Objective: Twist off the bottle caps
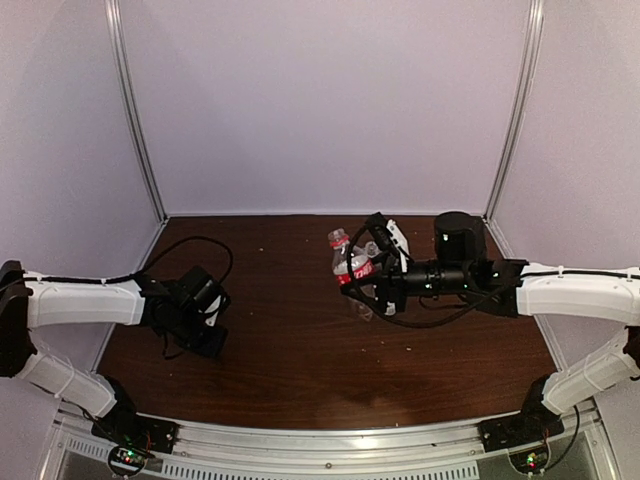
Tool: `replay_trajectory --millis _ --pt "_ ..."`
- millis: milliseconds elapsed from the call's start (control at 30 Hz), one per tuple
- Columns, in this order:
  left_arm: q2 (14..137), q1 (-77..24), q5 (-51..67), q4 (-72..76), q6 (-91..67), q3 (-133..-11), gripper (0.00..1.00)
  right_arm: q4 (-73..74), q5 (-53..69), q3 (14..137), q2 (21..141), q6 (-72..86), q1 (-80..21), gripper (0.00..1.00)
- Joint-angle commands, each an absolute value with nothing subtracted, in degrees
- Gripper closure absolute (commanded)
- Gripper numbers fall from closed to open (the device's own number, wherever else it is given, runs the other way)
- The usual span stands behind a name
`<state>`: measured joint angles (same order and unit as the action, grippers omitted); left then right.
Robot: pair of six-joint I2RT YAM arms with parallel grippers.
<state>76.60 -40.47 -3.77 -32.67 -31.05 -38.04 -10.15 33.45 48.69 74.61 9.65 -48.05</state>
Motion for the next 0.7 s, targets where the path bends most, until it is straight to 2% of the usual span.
replay_trajectory --millis 0,667 --pt "78.4 -41.3 -2.8 -31.0 -27.7 -43.2 1.0 -12.4 34.3 48.5 73.1 11.1 -46.9 0.65" --pt "101.9 -48.8 0.0 -28.5 -21.4 -66.0 1.0 -10.2 32.0 46.7 67.2 12.7 -44.1 0.65"
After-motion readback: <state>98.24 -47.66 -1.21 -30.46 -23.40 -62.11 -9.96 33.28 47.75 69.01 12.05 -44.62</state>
